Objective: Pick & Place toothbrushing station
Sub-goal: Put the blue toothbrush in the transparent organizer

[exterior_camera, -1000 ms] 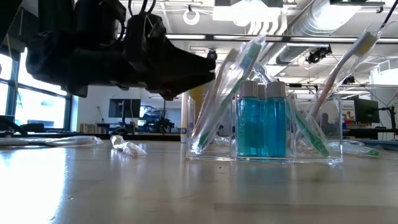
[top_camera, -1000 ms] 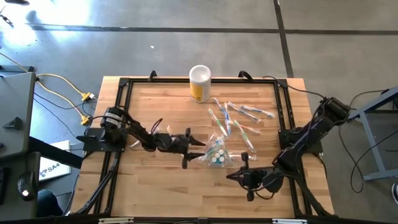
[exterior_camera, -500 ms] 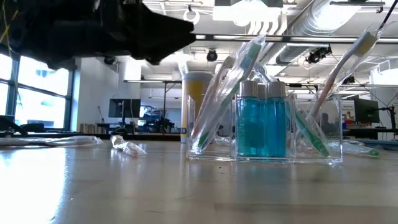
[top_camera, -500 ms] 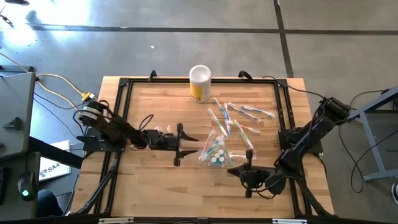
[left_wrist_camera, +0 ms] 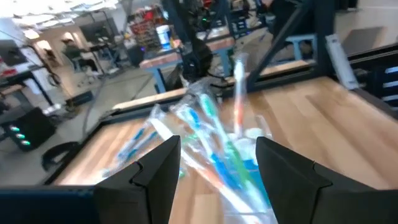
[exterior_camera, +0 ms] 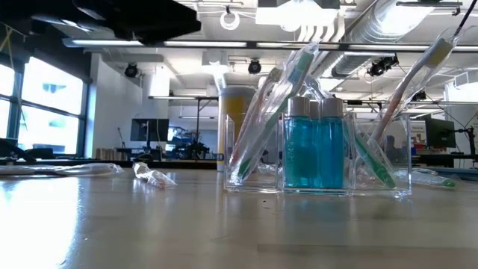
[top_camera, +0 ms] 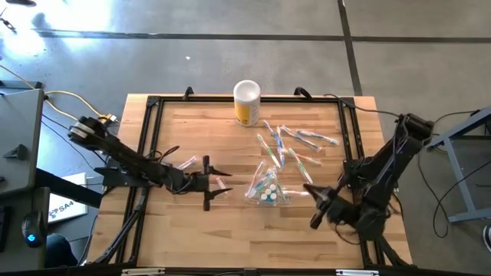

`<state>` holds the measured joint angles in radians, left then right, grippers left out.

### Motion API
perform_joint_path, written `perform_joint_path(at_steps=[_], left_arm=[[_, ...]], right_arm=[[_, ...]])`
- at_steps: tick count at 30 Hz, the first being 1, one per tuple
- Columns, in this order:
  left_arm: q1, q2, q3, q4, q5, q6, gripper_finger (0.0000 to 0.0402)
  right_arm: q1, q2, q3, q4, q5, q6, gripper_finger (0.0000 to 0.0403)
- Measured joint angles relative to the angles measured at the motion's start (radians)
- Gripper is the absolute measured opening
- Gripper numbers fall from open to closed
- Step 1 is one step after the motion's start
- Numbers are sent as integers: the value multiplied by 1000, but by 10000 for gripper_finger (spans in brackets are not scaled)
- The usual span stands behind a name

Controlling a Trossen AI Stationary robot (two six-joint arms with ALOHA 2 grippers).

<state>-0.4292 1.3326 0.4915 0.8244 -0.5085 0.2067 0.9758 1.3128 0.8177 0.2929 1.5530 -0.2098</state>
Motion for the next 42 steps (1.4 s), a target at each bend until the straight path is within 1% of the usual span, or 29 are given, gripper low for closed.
perform_joint_path(at_steps=[2, 5, 7, 11, 15, 18, 20, 23, 25, 27, 28, 29, 31, 32, 36, 38, 42], left_arm=[[-14, -23, 0, -40, 0, -32, 203], [-26, -40, 0, -73, 0, -65, 203], [-26, -40, 0, -91, 0, -81, 203], [-23, -39, 0, -131, 1, -132, 203], [-23, -39, 0, -173, 1, -185, 203], [-23, -38, 0, -208, 7, -214, 203], [-23, -38, 0, -219, 24, -228, 203], [-23, -38, 0, -238, 30, -242, 203], [-23, -38, 0, -239, 42, -243, 203], [-23, -38, 0, -245, 57, -246, 203], [-23, -38, 0, -247, 58, -248, 203], [-23, -38, 0, -247, 58, -253, 203], [-23, -38, 0, -252, 58, -264, 203], [-23, -38, 0, -253, 59, -264, 203], [-23, -38, 0, -251, 59, -264, 203], [-23, -38, 0, -246, 59, -265, 203], [-23, -38, 0, -242, 59, -284, 203]], right_arm=[[-5, -44, 2, 51, 16, -3, 3], [-43, -121, 2, 57, 19, -5, 3], [-79, -176, 1, 53, 18, -55, 3], [-171, -279, 2, 57, 20, -170, 3], [-280, -364, 1, 31, 17, -188, 3], [-355, -421, 2, -38, 20, -206, 3], [-397, -453, 1, -94, 18, -179, 3], [-458, -493, 1, -220, 19, -92, 3], [-484, -514, 1, -347, 17, 17, 3], [-502, -525, 1, -501, -12, 180, 3], [-512, -530, 1, -599, -66, 279, 3], [-526, -537, 1, -704, -143, 386, 3], [-571, -545, 0, -907, -347, 608, 3], [-603, -544, 0, -998, -413, 703, 3], [-721, -525, 0, -1322, -519, 1022, 3], [-796, -526, 0, -1413, -626, 1121, 3], [-984, -535, 0, -1515, -937, 1126, 3]])
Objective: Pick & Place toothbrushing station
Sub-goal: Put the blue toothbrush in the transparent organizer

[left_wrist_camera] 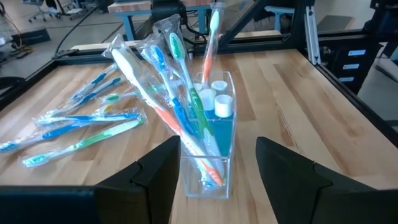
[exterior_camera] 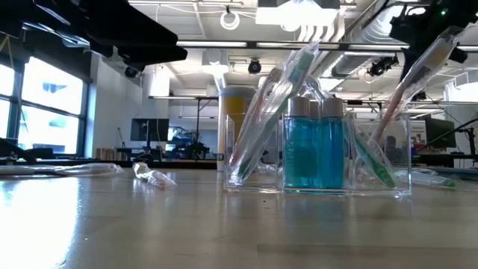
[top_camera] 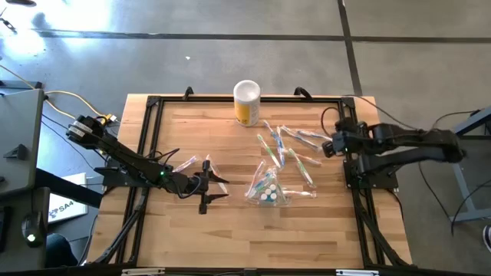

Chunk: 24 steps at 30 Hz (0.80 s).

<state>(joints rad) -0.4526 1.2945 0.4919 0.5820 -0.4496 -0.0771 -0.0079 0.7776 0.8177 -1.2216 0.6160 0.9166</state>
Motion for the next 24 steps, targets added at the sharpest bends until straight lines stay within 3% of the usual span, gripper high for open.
perform_joint_path(at_steps=[3, 12, 24], left_arm=[[0, 0, 0, 6, 0, -10, 203], [0, 0, 0, 28, 4, -47, 203], [-1, 0, 0, 19, 90, -65, 203]], right_arm=[[-120, 0, 0, -7, -126, -81, 3], [-340, 109, 0, 31, -267, -289, 22], [-508, 403, 0, 67, -301, -369, 220]])
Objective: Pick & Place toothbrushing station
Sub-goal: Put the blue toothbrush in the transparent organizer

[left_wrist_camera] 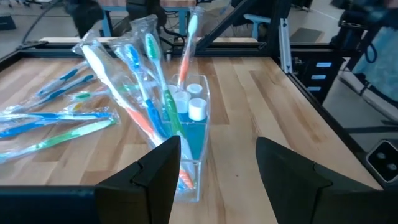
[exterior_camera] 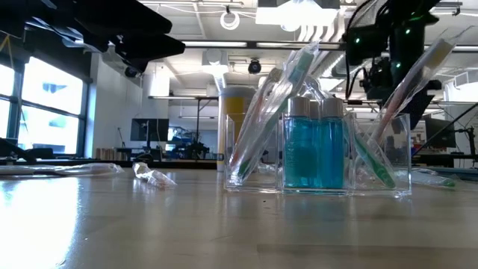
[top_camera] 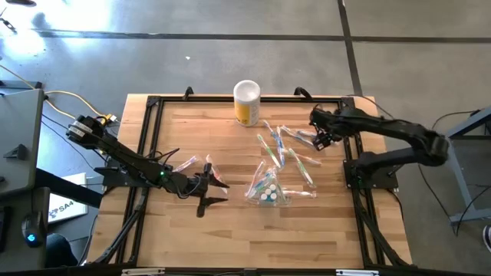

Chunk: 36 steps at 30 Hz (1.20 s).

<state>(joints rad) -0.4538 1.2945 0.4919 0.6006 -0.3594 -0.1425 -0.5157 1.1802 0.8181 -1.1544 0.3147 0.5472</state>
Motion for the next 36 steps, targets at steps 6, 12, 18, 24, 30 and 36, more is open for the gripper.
perform_joint_path(at_steps=[6, 12, 18, 24, 30, 36], left_arm=[[0, 0, 0, -21, 13, -20, 203], [0, 0, 0, -59, 13, -42, 203], [0, 0, 0, -60, 12, -46, 203], [2, 0, 0, -71, 12, -46, 203], [2, 0, 0, -80, 12, -46, 203], [2, 0, 0, -80, 12, -48, 203]], right_arm=[[-83, 164, 0, 71, -6, -100, 242], [-141, 310, 0, 159, -30, -227, 232], [-189, 443, 0, 211, 5, -240, 228], [-217, 535, 10, 235, -10, -242, 226], [-217, 545, 10, 241, -56, -238, 151], [-216, 548, 8, 213, -66, -237, 15]])
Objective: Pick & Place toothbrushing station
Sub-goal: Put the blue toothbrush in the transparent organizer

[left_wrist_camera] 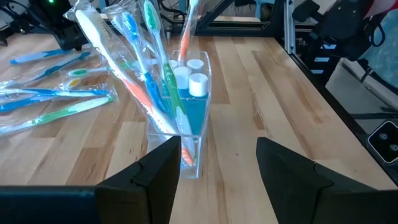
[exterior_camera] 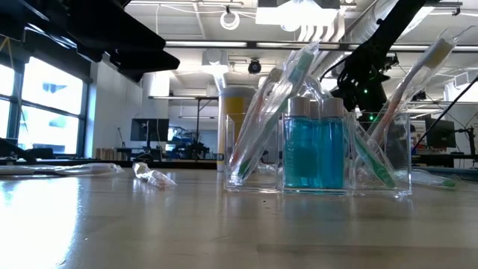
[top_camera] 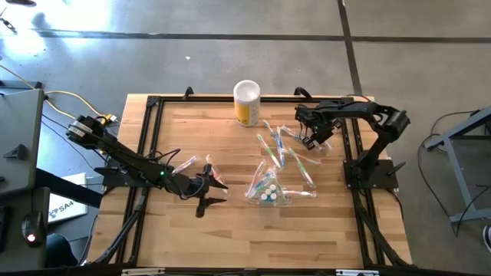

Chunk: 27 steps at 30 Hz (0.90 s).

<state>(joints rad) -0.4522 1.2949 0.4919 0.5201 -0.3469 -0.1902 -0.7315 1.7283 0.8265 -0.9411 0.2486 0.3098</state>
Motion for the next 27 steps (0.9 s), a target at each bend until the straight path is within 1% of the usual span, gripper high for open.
perform_joint_path(at_steps=[3, 7, 10, 12, 16, 19, 22, 25, 27], left_arm=[[0, 0, 0, 0, 22, -3, 203], [0, 0, 0, 0, 32, -10, 203], [0, 0, 0, 0, 32, -17, 203], [0, 0, 0, 0, 34, -17, 203], [0, 0, 0, 1, 36, -17, 203], [0, 0, 0, 2, 34, -17, 203], [0, 0, 0, 12, 32, -17, 203], [0, 0, 0, 20, 31, -17, 203], [0, 0, 0, 34, 31, -17, 203]], right_arm=[[7, -5, -2, -14, 35, 34, 8], [35, -72, -24, -106, 155, 64, 5], [71, -187, -8, -163, 218, 106, 5], [101, -264, -17, -254, 244, 131, 4], [176, -447, 7, -370, 303, 166, 3], [250, -560, 48, -449, 324, 206, 2], [347, -639, 80, -506, 344, 218, 2], [457, -686, 117, -500, 362, 216, 2], [539, -690, 143, -492, 379, 209, 2]])
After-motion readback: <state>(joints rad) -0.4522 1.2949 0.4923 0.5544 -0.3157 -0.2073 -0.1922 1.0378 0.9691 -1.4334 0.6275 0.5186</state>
